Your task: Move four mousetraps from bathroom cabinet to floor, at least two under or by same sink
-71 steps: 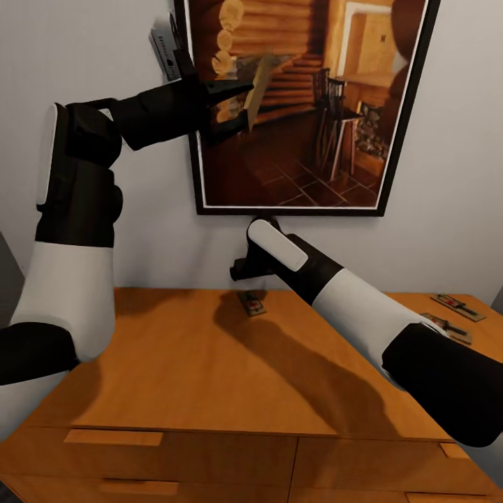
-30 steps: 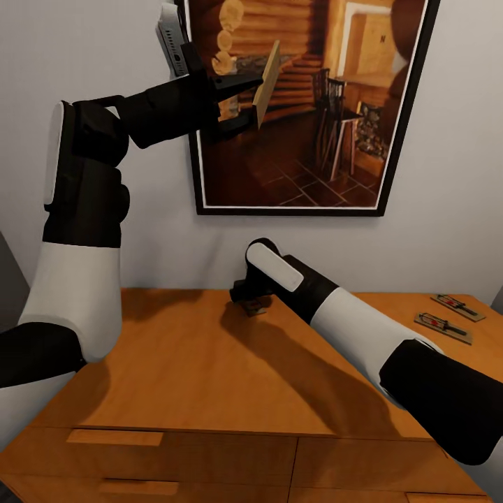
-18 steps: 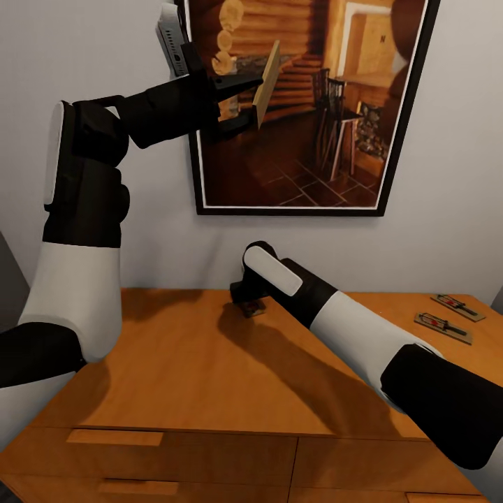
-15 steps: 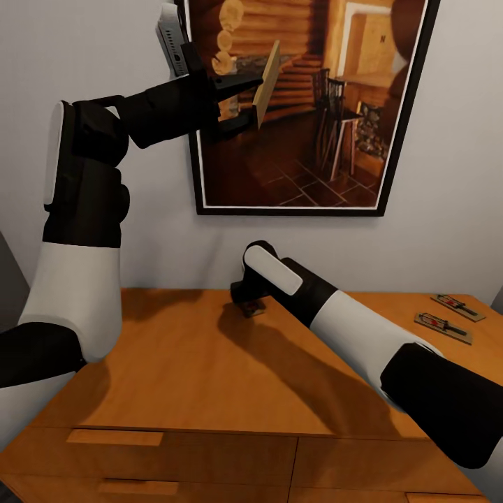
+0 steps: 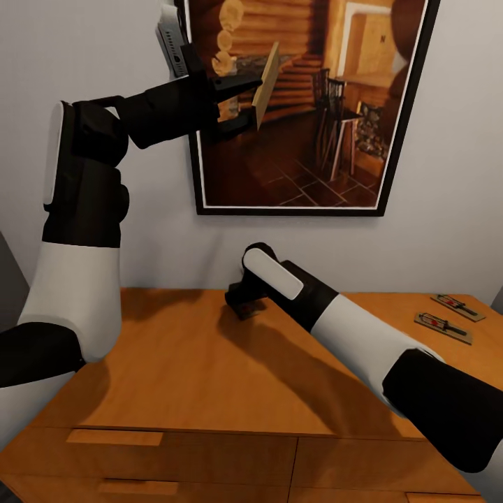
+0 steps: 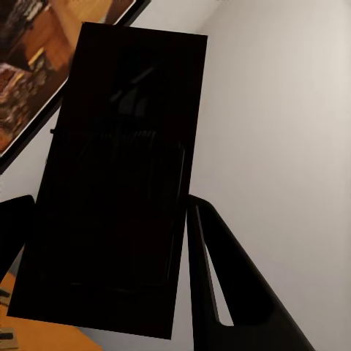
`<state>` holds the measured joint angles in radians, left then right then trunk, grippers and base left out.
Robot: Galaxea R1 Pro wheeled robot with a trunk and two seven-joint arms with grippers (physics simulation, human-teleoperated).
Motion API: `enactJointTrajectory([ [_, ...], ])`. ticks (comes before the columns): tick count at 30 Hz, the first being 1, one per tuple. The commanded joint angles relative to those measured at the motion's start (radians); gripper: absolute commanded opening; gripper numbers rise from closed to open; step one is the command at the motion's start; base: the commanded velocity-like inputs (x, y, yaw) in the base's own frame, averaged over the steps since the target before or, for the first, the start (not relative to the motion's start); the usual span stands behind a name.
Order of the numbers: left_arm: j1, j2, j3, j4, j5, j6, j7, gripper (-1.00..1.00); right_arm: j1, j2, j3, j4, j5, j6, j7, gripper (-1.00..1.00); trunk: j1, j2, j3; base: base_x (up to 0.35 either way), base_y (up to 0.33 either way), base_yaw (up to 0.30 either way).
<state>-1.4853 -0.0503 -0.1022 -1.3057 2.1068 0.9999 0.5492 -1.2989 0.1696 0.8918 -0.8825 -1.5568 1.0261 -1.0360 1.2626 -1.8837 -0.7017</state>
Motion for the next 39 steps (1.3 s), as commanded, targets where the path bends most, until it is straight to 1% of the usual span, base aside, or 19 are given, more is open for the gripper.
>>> enactJointTrajectory([
  [1,-0.001,0.0,0.001,0.001,0.006,0.002,0.011,-1.0,0.008,0.0,0.001,-0.007,-0.064,-0.015,-0.01,-1.0,0.0,0.0,-0.001,0.0,0.0,0.0],
  [2,-0.001,0.0,0.001,0.003,0.006,0.002,0.011,-1.0,0.008,0.0,0.001,-0.013,-0.084,-0.015,-0.011,-1.0,0.0,0.0,-0.001,0.0,0.0,0.0],
  [3,-0.001,0.0,0.001,0.003,0.006,0.003,0.011,-1.0,0.007,-0.001,0.0,-0.02,-0.123,-0.015,-0.011,-1.0,0.0,0.0,-0.001,0.0,0.0,0.0],
  [4,-0.001,0.0,0.001,0.003,0.006,0.003,0.011,-1.0,0.006,-0.004,0.0,-0.027,-0.148,-0.015,-0.013,-1.0,0.0,0.0,-0.001,0.0,0.0,0.0],
  [5,-0.001,0.0,0.001,0.004,0.006,0.002,0.011,-1.0,0.002,-0.017,0.0,-0.047,-0.188,-0.015,-0.014,-1.0,0.0,0.0,-0.001,0.0,0.0,0.0],
  [7,-0.001,0.0,0.001,0.005,0.006,0.003,0.011,-1.0,-0.001,-0.034,-0.001,-0.066,-0.215,-0.015,-0.016,-1.0,0.0,0.0,-0.001,0.0,0.0,0.0],
  [12,-0.001,0.0,0.001,0.007,0.006,0.002,0.011,-1.0,-0.007,-0.061,-0.001,-0.088,-0.259,-0.014,-0.016,-1.0,0.0,0.0,-0.001,0.0,0.0,0.0],
  [17,-0.001,0.003,0.001,0.006,0.006,0.003,0.011,-1.0,-0.035,-0.086,-0.001,-0.093,-0.274,-0.015,-0.016,-1.0,0.0,0.0,-0.001,0.0,0.0,0.0],
  [22,-0.001,0.008,0.001,0.001,0.006,0.003,0.011,-1.0,-0.046,-0.09,-0.002,-0.113,-0.276,-0.015,-0.016,-1.0,0.0,0.0,-0.001,0.0,0.0,0.0],
  [25,0.0,0.008,0.001,0.003,0.006,0.003,0.011,-1.0,-0.046,-0.09,-0.002,-0.117,-0.287,-0.015,-0.016,-1.0,0.0,0.0,-0.001,-0.074,0.0,0.0],
  [29,-0.001,0.008,0.001,0.003,0.006,0.003,0.011,-1.0,-0.047,-0.092,-0.002,-0.118,-0.309,-0.015,-0.016,-1.0,0.0,0.0,-0.001,-0.281,0.0,0.0],
  [32,-0.001,0.008,0.001,0.004,0.006,0.003,0.011,-1.0,-0.047,-0.097,-0.002,-0.118,-0.312,-0.015,-0.016,-1.0,0.0,0.0,-0.001,-0.326,0.0,0.0],
  [39,0.0,0.008,0.001,0.008,0.006,0.003,0.011,-1.0,-0.046,-0.098,-0.001,-0.116,-0.313,-0.015,-0.016,-1.0,0.0,0.0,-0.001,-0.333,0.0,0.0],
])
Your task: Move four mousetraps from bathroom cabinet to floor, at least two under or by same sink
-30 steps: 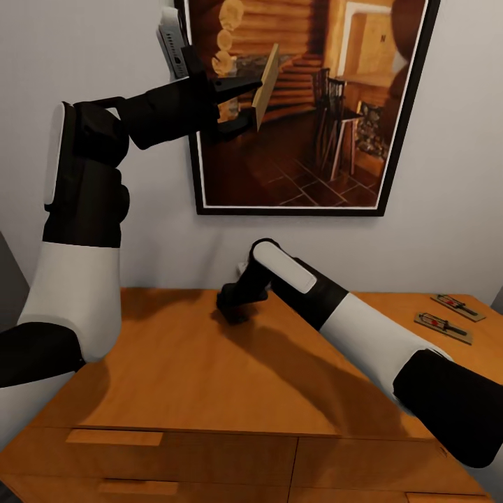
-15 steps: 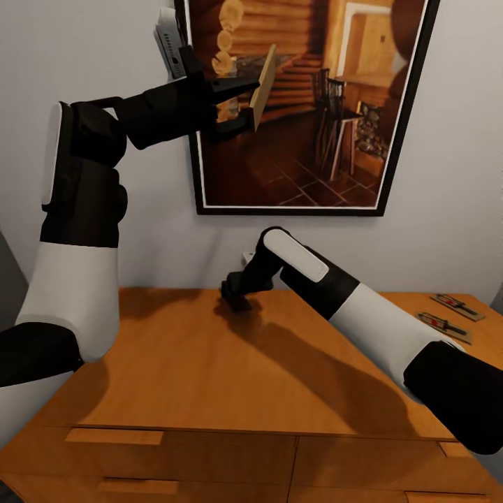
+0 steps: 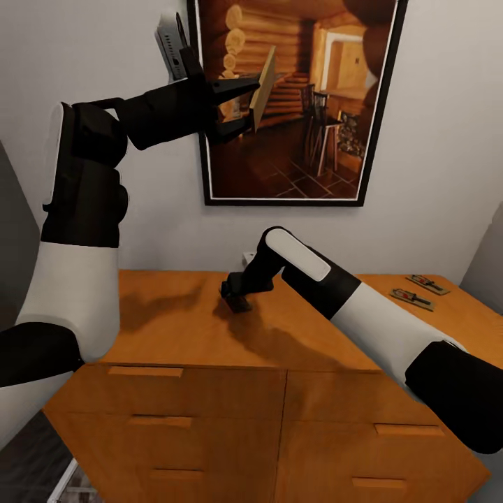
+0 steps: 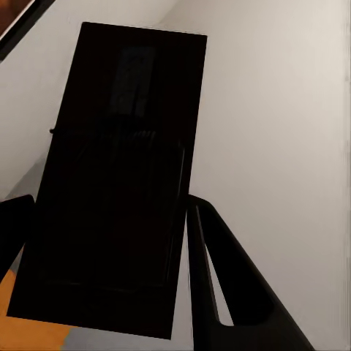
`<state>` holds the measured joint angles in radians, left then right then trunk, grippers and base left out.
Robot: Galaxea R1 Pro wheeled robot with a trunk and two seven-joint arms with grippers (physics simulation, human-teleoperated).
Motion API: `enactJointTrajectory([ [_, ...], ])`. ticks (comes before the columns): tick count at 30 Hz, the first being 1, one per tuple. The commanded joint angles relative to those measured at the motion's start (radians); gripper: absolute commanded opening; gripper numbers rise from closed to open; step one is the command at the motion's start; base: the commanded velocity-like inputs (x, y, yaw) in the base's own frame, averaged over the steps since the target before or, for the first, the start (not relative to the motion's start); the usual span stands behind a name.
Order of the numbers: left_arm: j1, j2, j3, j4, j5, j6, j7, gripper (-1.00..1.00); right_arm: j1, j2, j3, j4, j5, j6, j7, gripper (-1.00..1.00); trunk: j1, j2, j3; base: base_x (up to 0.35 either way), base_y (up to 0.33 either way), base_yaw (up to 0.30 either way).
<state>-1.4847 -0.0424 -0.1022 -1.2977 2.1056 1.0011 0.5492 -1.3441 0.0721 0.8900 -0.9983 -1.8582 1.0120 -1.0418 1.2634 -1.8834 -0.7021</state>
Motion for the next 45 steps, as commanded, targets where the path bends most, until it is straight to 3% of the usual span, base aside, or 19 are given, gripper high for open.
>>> enactJointTrajectory([
  [1,-0.001,0.0,0.001,0.0,0.007,0.002,0.011,-1.0,-0.001,0.0,0.001,0.0,-0.012,-0.001,-0.01,-1.0,-0.001,-0.001,-0.001,-0.335,0.0,0.0],
  [12,0.0,0.0,-0.004,0.001,0.007,0.002,0.013,-1.0,0.001,-0.001,0.011,0.001,-0.011,-0.001,-0.012,-1.0,-0.001,-0.001,-0.001,-0.335,0.0,0.0],
  [21,0.001,0.003,-0.116,0.004,0.007,0.002,0.013,-1.0,0.002,-0.026,0.013,0.001,-0.009,-0.001,-0.013,-1.0,-0.001,-0.001,-0.001,-0.335,0.0,0.0],
  [27,0.001,0.004,-0.157,0.019,0.005,0.002,0.013,-1.0,0.002,-0.048,0.013,-0.001,-0.009,-0.001,-0.012,-1.0,-0.001,-0.001,-0.001,-0.335,0.0,0.0],
  [29,0.001,0.01,-0.186,0.022,0.005,0.003,0.013,-1.0,0.002,-0.056,0.014,-0.002,-0.009,-0.001,-0.012,-1.0,-0.001,-0.001,-0.001,-0.335,0.0,0.0],
  [37,0.001,0.016,-0.201,0.023,0.005,0.003,0.014,-1.0,0.006,-0.06,0.015,-0.002,-0.009,0.0,-0.011,-1.0,-0.001,-0.001,-0.001,-0.335,0.0,0.0],
  [40,0.001,0.017,-0.216,0.023,0.005,0.004,0.016,-1.0,0.01,-0.074,0.017,-0.003,-0.009,0.0,-0.011,-1.0,-0.001,-0.001,-0.001,-0.335,0.0,0.0],
  [45,0.005,0.049,-0.292,0.023,0.005,0.002,0.014,-1.0,0.013,-0.114,0.064,-0.017,-0.01,0.0,-0.009,-1.0,-0.001,-0.001,-0.001,-0.335,0.0,0.0],
])
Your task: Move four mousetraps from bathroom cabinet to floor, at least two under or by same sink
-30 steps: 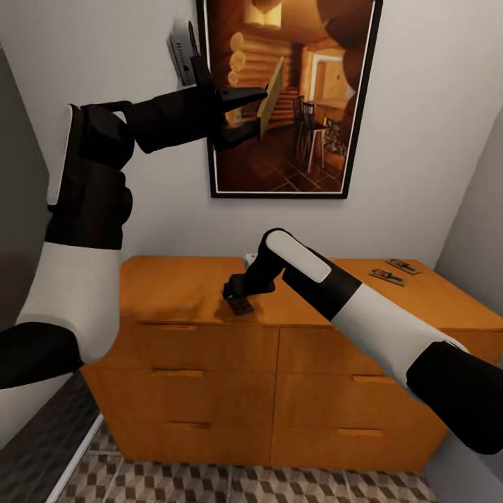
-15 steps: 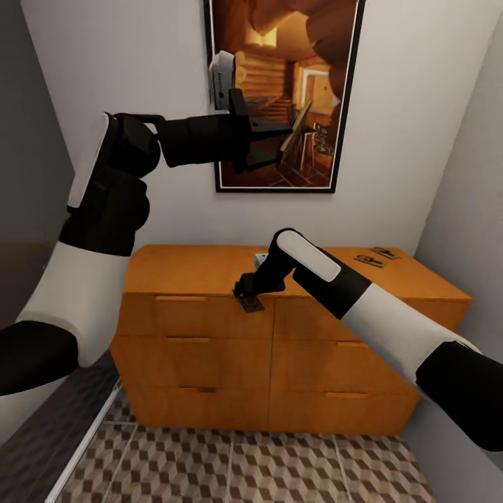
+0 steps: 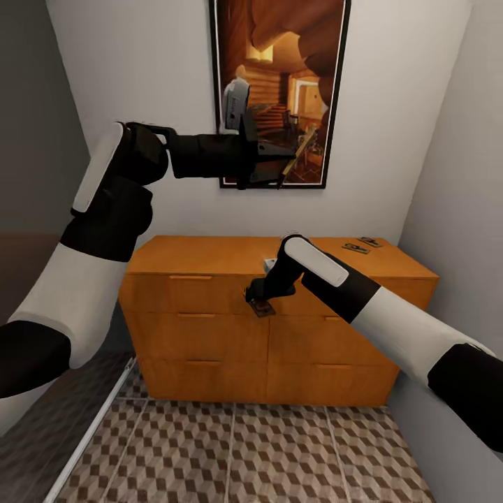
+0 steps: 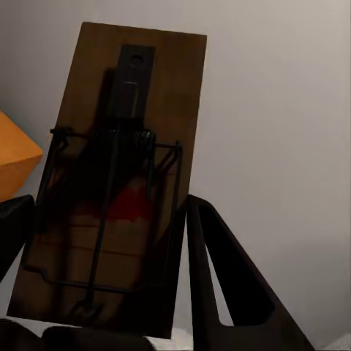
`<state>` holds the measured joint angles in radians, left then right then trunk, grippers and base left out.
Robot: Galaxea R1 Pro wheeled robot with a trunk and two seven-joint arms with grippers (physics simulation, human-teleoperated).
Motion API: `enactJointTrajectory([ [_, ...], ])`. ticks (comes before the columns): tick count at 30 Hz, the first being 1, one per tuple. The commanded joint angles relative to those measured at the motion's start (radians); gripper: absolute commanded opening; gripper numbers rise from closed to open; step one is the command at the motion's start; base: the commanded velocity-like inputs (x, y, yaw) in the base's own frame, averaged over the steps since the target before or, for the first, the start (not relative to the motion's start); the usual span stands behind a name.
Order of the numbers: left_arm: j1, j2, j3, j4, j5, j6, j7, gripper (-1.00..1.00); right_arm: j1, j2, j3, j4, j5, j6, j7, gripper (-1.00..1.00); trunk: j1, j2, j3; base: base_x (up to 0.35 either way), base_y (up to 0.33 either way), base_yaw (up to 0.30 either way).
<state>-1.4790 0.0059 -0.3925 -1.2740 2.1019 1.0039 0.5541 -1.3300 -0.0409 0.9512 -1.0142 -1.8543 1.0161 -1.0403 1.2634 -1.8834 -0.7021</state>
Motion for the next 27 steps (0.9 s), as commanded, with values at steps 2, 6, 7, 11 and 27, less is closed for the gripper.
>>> enactJointTrajectory([
  [2,0.006,0.014,-0.018,0.0,0.009,-0.001,0.009,-1.0,0.001,-0.029,0.014,-0.03,-0.014,-0.004,-0.01,-1.0,-0.001,-0.001,-0.001,-0.335,0.0,0.0],
  [6,0.038,0.025,-0.027,-0.002,0.007,0.001,0.011,-1.0,0.027,-0.084,0.032,-0.078,-0.014,-0.005,-0.009,-1.0,-0.001,-0.001,-0.001,-0.335,0.0,0.0],
  [7,0.048,0.032,-0.028,-0.002,0.006,0.002,0.011,-1.0,0.045,-0.1,0.039,-0.087,-0.014,-0.005,-0.01,-1.0,-0.001,-0.001,-0.001,-0.335,0.0,0.0],
  [11,0.087,0.064,-0.063,-0.005,0.006,0.003,0.013,-1.0,0.107,-0.158,0.052,-0.101,-0.009,-0.005,-0.01,-1.0,-0.001,-0.001,-0.001,-0.335,0.0,0.0],
  [27,0.165,0.286,-0.811,-0.002,0.004,-0.106,0.017,-1.0,0.418,-0.258,0.082,-0.086,0.332,-0.022,-0.001,-1.0,-0.001,-0.001,-0.001,-0.29,0.0,0.0],
])
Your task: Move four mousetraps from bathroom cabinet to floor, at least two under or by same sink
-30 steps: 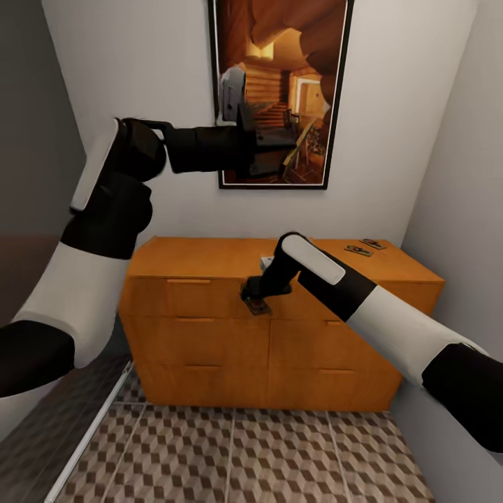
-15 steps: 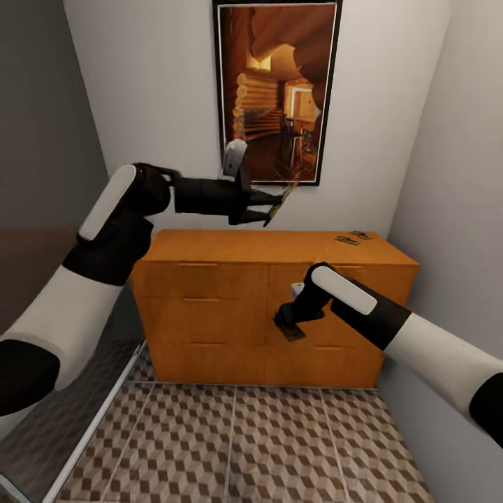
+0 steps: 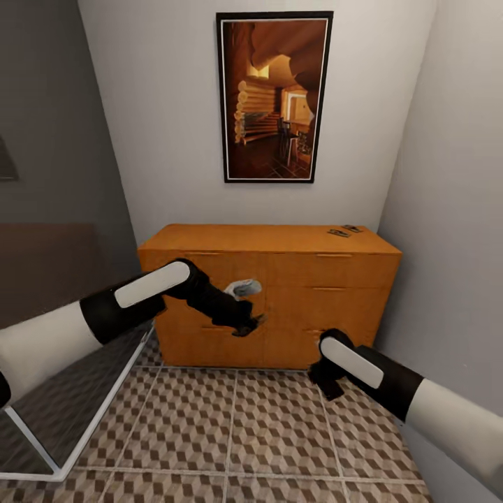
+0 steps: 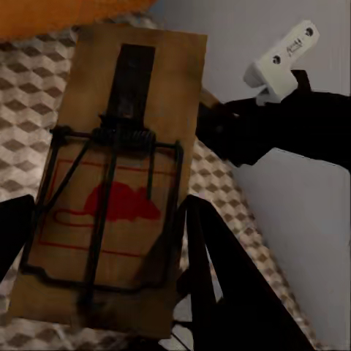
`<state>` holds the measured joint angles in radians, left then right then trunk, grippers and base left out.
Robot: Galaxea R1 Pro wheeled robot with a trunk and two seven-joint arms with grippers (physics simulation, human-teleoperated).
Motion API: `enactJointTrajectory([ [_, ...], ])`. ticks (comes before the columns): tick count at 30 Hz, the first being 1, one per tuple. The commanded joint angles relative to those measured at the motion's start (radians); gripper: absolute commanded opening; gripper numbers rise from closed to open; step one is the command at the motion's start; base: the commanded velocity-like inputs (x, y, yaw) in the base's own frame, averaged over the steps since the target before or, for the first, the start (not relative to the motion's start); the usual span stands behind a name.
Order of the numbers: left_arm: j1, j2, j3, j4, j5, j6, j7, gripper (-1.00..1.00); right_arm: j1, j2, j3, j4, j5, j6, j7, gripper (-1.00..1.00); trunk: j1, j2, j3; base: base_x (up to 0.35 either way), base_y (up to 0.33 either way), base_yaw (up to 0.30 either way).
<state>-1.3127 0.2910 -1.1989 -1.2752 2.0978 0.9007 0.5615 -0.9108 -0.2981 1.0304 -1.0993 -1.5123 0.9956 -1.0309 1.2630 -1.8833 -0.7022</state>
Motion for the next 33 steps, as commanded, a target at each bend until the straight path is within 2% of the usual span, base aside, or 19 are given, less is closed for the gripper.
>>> enactJointTrajectory([
  [1,0.003,0.005,-0.067,0.001,0.009,-0.026,0.009,-1.0,0.021,0.0,0.003,0.006,0.018,-0.005,-0.01,-1.0,0.0,-0.001,-0.001,-0.051,0.0,0.0],
  [2,0.005,0.007,-0.099,0.003,0.009,-0.038,0.009,-1.0,0.031,0.0,0.003,0.01,0.03,-0.007,-0.009,-1.0,0.0,-0.001,-0.001,-0.041,0.0,0.0],
  [5,0.016,0.008,-0.297,0.027,0.011,-0.129,0.005,-1.0,0.084,0.005,0.003,0.04,0.087,-0.014,0.011,-1.0,0.0,-0.001,-0.001,-0.018,0.0,0.0],
  [6,0.02,0.006,-0.332,0.031,0.011,-0.148,0.004,-1.0,0.093,0.006,0.003,0.045,0.097,-0.016,0.019,-1.0,0.0,-0.001,-0.001,-0.009,0.0,0.0],
  [8,0.05,-0.003,-0.473,0.052,0.014,-0.235,0.0,-1.0,0.127,0.007,0.003,0.069,0.146,-0.034,0.071,-1.0,0.0,-0.001,-0.001,-0.004,0.0,0.0],
  [9,0.084,-0.011,-0.562,0.08,0.015,-0.308,-0.001,-1.0,0.148,0.008,0.004,0.094,0.205,-0.068,0.132,-1.0,0.0,-0.001,-0.001,-0.002,0.0,0.0],
  [10,0.125,-0.022,-0.631,0.117,0.014,-0.38,-0.003,-1.0,0.163,0.008,0.004,0.131,0.283,-0.123,0.214,-1.0,0.0,-0.001,-0.001,0.0,0.0,0.0],
  [11,0.283,-0.044,-0.743,0.258,0.01,-0.567,-0.016,-1.0,0.203,0.011,0.005,0.286,0.516,-0.334,0.487,-1.0,0.0,-0.001,-0.001,0.0,0.0,0.0],
  [12,0.366,-0.064,-0.775,0.357,0.009,-0.667,-0.043,-1.0,0.22,0.017,0.006,0.392,0.613,-0.449,0.618,-1.0,0.0,-0.001,-0.001,0.0,0.0,0.0],
  [14,0.488,-0.105,-0.814,0.528,0.008,-0.794,-0.113,-1.0,0.241,0.05,0.006,0.561,0.714,-0.61,0.765,-1.0,0.0,-0.001,-0.001,0.0,0.0,0.0],
  [16,0.627,-0.169,-0.85,0.747,0.007,-0.871,-0.234,-1.0,0.259,0.124,0.005,0.765,0.768,-0.8,0.848,-1.0,0.0,-0.001,-0.001,0.0,0.0,0.0],
  [17,0.806,-0.244,-0.88,1.023,0.007,-0.924,-0.382,-1.0,0.328,0.245,0.005,1.033,0.816,-1.078,0.901,-1.0,0.0,-0.001,-0.001,0.0,0.0,0.0],
  [19,0.841,-0.251,-0.884,1.058,0.007,-0.946,-0.397,-1.0,0.351,0.26,0.005,1.063,0.841,-1.115,0.906,-1.0,0.0,-0.001,-0.001,0.0,0.0,0.0],
  [20,0.868,-0.241,-0.886,1.083,0.009,-0.976,-0.408,-1.0,0.384,0.271,0.004,1.082,0.864,-1.162,0.914,-1.0,0.0,-0.001,-0.001,0.0,0.0,0.0],
  [23,0.869,-0.227,-0.886,1.081,0.01,-0.979,-0.41,-1.0,0.404,0.275,0.004,1.084,0.865,-1.222,0.913,-1.0,0.0,-0.001,-0.001,0.0,0.0,0.133],
  [33,0.877,-0.229,-0.886,1.059,0.011,-0.976,-0.41,-1.0,0.417,0.271,0.004,1.087,0.864,-1.226,0.913,-1.0,0.0,-0.001,-0.001,0.0,0.0,0.284],
])
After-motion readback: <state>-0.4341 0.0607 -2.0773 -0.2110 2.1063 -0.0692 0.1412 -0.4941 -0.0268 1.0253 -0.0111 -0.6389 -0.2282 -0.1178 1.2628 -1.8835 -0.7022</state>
